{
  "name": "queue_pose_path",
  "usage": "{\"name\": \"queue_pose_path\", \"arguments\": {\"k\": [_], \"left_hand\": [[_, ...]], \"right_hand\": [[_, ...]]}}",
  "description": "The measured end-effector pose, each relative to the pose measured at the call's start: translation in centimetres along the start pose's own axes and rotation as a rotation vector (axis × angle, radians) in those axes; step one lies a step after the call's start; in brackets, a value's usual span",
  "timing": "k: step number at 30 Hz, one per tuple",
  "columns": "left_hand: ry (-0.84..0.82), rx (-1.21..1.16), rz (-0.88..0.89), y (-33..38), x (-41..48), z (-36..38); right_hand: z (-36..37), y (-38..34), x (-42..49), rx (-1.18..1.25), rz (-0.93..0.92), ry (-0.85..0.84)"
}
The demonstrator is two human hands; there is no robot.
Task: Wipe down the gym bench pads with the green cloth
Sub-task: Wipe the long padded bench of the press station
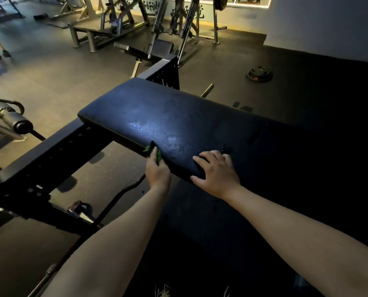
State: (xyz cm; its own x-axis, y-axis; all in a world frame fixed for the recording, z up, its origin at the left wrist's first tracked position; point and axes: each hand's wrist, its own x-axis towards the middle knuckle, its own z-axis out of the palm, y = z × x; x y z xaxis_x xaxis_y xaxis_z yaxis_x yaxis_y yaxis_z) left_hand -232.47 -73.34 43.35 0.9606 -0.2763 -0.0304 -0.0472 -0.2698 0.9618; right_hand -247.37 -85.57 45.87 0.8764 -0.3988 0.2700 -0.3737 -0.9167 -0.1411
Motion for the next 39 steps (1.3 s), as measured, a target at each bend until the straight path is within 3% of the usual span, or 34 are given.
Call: {"name": "queue_pose_path", "arguments": {"k": [5,11,14,17,20,24,28,33,39], "left_hand": [[0.061,0.127,-0.003,0.5,-3.9,1.6],[-0.108,0.300,0.299,-0.3,-10.5,2.2],[-0.159,0.386,0.328,-0.1,-10.8,1.6],[-0.069,0.334,0.346,1.1,-9.1,0.9],[0.023,0.329,0.255,2.2,-4.8,0.4],[-0.147,0.520,0.189,2.5,-0.7,1.5],[-0.159,0.603,0.179,2.3,-3.3,1.8],[-0.234,0.528,0.305,2.4,-9.6,2.9],[-0.351,0.546,0.513,1.2,-11.8,0.4]], "right_hand": [[-0.1,-0.3,0.2,0.021,0.011,0.020],[-0.3,0.1,-0.6,0.064,-0.005,0.016],[-0.5,0.4,-0.6,0.114,-0.015,-0.023],[-0.5,0.5,-0.6,0.189,0.004,-0.007],[-0.3,0.4,-0.4,0.208,0.032,0.044],[-0.3,0.1,0.1,0.188,0.065,0.067],[-0.2,0.0,0.0,0.194,0.082,0.100],[-0.7,-0.2,-0.3,0.292,0.110,0.175],[-1.2,0.1,-0.5,0.370,0.168,0.134]]}}
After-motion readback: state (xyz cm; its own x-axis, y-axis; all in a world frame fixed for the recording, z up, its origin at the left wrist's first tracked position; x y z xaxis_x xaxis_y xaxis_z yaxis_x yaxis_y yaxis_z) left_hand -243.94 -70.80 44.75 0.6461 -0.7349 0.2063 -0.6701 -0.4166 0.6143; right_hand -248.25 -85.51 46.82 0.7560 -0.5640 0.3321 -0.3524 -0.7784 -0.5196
